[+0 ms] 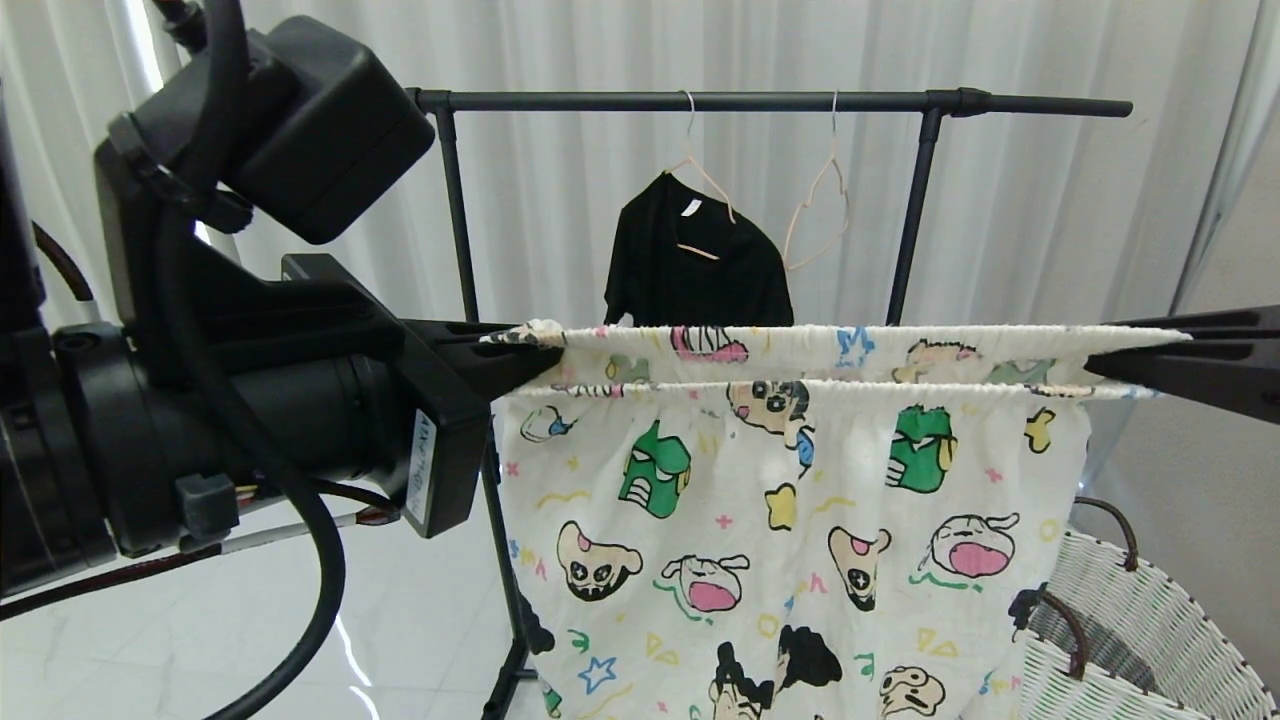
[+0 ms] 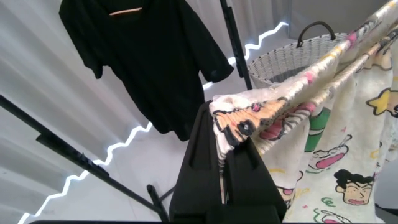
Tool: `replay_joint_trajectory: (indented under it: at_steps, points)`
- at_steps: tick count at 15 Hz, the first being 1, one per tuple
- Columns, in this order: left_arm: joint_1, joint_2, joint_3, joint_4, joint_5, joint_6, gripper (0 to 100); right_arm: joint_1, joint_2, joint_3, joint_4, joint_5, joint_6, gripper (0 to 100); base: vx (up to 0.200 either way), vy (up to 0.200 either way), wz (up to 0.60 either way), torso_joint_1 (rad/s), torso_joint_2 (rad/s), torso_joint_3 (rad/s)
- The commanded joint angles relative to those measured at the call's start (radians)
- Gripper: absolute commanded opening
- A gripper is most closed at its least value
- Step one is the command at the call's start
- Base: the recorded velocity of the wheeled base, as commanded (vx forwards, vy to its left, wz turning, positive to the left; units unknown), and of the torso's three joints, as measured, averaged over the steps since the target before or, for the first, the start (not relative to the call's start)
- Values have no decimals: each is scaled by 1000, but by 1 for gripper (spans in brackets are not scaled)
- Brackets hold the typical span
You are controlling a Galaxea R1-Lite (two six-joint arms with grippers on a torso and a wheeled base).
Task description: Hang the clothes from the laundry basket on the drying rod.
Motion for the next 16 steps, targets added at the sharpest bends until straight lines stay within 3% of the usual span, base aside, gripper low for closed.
replay_joint_trajectory:
  at_steps: [1, 4, 7, 9, 10, 12, 13, 14, 16]
  points:
    - [1, 3, 0, 0, 0, 0, 0, 0, 1, 5, 1, 0, 0, 100, 0, 0, 0, 0, 0, 0]
    - [8, 14, 1, 0, 6, 0, 0, 3, -22, 34, -1, 14, -3, 100, 0, 0, 0, 0, 0, 0]
    - [50, 39, 41, -17, 33, -3, 0, 0, -83, 77, -1, 98, 1, 100, 0, 0, 0, 0, 0, 0]
    - [77, 40, 103, -60, 49, -2, 0, -50, -83, 75, -7, 91, 46, 100, 0, 0, 0, 0, 0, 0]
    - [88, 32, 129, -71, 76, 0, 0, -136, -82, 80, -3, 74, 47, 100, 0, 0, 0, 0, 0, 0]
    - [120, -9, 162, -69, 115, 8, 0, -353, -45, 90, 59, -81, 21, 100, 0, 0, 0, 0, 0, 0]
    - [143, -24, 178, -69, 115, 17, 0, -417, -31, 89, 94, -150, -2, 100, 0, 0, 0, 0, 0, 0]
    - [208, -70, 241, -71, 115, 52, 0, -543, -8, 95, 160, -271, -51, 100, 0, 0, 0, 0, 0, 0]
    - [289, -132, 319, -71, 114, 92, 0, -597, 4, 149, 155, -308, -62, 100, 0, 0, 0, 0, 0, 0]
